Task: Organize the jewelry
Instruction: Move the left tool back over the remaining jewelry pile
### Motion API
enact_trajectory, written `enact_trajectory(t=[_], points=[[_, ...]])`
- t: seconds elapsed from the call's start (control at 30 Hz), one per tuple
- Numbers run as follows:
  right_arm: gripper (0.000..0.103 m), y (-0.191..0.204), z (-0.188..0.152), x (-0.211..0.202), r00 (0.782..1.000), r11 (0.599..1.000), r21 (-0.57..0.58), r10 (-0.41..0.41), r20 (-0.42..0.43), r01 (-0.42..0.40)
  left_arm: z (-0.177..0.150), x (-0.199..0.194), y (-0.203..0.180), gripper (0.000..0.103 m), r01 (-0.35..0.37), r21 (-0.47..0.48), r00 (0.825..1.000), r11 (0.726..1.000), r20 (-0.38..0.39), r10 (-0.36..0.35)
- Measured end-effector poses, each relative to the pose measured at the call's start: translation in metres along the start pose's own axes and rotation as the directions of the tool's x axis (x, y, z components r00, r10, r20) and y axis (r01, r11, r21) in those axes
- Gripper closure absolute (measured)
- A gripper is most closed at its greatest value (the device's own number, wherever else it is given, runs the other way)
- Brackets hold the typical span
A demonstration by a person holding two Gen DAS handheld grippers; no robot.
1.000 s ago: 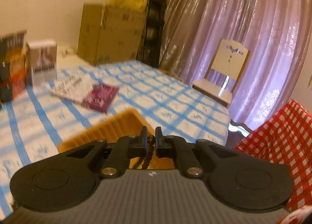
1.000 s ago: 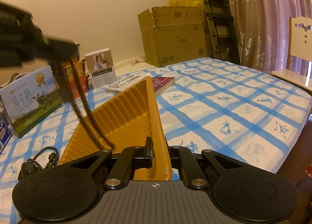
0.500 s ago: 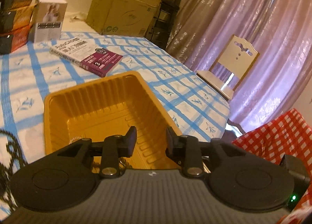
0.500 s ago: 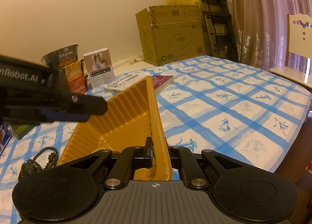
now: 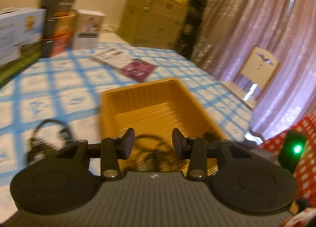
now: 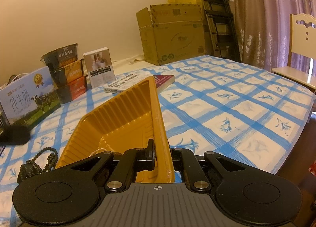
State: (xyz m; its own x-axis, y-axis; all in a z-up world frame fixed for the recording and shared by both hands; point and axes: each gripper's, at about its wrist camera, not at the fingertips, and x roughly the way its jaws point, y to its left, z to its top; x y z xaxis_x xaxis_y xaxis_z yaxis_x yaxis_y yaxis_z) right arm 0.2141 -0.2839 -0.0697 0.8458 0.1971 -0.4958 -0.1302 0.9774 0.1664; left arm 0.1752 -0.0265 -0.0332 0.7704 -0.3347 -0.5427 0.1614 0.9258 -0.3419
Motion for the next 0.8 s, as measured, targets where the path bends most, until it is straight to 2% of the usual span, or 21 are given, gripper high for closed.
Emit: enact_trajectory(t=[0.13,0.23,0.33,0.57,0.8], points=[[0.096,0.0,0.0,0.0,1.0,1.0,-0.001,-0.001,-0.001,0.001,-0.016,-0.022,0.032,0.064,-0.125,-0.012,0.992,0.992,-0.026,0.124],[0.096,-0.001,0.0,0.0,1.0,1.0,-0.002,-0.002,-0.001,0.002,-0.028,-0.033,0.055,0.064,-0.22,-0.018,0.974,0.975,-0.062,0.218],[0.096,-0.001,0.0,-0.001,1.0,1.0,-0.005,-0.003,-0.001,0.003,-0.038,-0.04,0.073,0.063,-0.275,-0.033,0.958,0.961,-0.098,0.271],[0.096,-0.002,-0.002,-0.002,1.0,1.0,-0.008,-0.008,-0.004,0.008,-0.057,-0.047,0.087,0.056,-0.339,-0.044,0.931,0.94,-0.158,0.329],[0.096,-0.002,-0.005,-0.004,1.0,1.0,-0.013,-0.013,-0.009,0.012,-0.059,-0.04,0.085,0.05,-0.355,-0.013,0.92,0.935,-0.181,0.346]])
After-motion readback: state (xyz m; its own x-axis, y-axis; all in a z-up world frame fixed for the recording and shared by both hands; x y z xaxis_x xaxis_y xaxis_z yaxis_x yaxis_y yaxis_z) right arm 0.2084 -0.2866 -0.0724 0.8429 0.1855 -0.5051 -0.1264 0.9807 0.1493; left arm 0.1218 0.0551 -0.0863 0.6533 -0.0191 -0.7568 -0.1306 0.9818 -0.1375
